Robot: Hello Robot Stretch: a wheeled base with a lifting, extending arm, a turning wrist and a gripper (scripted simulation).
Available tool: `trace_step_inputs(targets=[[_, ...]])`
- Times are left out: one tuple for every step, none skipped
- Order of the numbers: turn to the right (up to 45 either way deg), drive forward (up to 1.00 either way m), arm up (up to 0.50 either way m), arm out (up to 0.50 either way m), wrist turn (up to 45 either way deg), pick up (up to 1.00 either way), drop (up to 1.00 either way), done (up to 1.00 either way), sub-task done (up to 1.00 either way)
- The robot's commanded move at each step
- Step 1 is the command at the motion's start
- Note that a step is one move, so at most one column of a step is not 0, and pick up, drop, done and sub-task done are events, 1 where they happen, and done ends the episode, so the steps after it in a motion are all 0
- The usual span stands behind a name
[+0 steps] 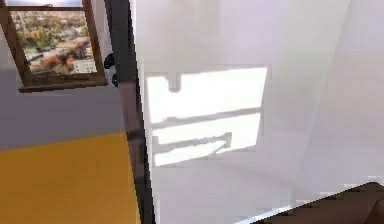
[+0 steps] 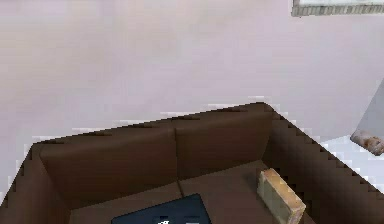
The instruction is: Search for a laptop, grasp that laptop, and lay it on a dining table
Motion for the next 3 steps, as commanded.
trace_step_inputs(targets=[[0.0,0.00,0.00,0.00,45.0,0.00,0.00,0.00,0.00],[0.0,0.00,0.00,0.00,45.0,0.00,0.00,0.00,0.00],[0.0,0.00,0.00,0.00,33.0,0.00,0.00,0.00,0.00]])
